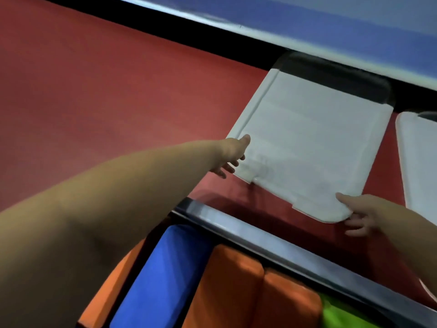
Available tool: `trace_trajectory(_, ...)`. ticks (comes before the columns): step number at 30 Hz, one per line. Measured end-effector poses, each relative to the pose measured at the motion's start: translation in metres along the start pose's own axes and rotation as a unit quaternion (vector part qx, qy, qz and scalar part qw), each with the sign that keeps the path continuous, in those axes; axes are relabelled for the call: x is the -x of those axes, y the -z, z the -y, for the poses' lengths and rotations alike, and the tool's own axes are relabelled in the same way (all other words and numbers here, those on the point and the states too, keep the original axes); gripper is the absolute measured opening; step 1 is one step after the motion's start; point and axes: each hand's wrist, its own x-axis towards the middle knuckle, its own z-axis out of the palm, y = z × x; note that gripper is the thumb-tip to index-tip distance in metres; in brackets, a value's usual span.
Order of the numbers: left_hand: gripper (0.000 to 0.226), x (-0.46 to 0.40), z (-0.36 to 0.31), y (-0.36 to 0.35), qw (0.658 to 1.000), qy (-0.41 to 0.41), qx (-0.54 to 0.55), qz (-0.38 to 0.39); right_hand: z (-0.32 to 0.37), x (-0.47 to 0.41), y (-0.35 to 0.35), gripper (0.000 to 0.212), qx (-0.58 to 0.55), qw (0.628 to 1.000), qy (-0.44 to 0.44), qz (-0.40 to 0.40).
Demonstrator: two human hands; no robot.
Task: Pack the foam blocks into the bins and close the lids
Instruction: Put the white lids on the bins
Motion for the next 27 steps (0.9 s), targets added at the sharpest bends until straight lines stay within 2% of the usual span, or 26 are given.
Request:
trace_trajectory(6,0.067,-0.01,-0.01,-0.011,0.999,-0.021,0.028,0.009,-0.009,-0.024,-0.009,0.05,-0.028,0.999,0.007,-0.029)
trace_trajectory(10,0.069,-0.008,-0.002,-0.015,1.0,-0.01,0.025,0.0,-0.024,-0.066,-0.007,0.068,-0.042,0.994,0.029,-0.098)
trace_trajectory(13,0.069,-0.007,0.001,-0.015,1.0,0.007,0.022,-0.002,-0.018,-0.065,-0.01,0.061,-0.046,0.993,0.012,-0.111)
trace_trajectory(15,0.069,-0.005,0.001,-0.016,0.999,0.004,0.031,-0.004,-0.01,-0.045,-0.016,0.049,-0.05,0.993,-0.025,-0.1)
trace_trajectory(18,0.068,0.002,0.0,-0.014,0.999,0.005,0.038,-0.025,-0.007,-0.03,-0.017,0.037,-0.072,0.993,-0.032,-0.084)
trace_trajectory(21,0.064,0.016,-0.002,-0.012,0.996,-0.008,0.064,-0.066,-0.006,-0.004,-0.007,0.014,-0.141,0.988,-0.054,-0.032)
trace_trajectory(24,0.055,0.041,-0.011,-0.004,0.985,-0.061,0.103,-0.122,0.002,0.042,0.009,0.019,-0.255,0.964,-0.07,0.035)
trace_trajectory(27,0.048,0.078,-0.021,-0.002,0.974,-0.103,0.118,-0.161,0.01,0.096,0.018,0.016,-0.356,0.926,-0.008,0.121)
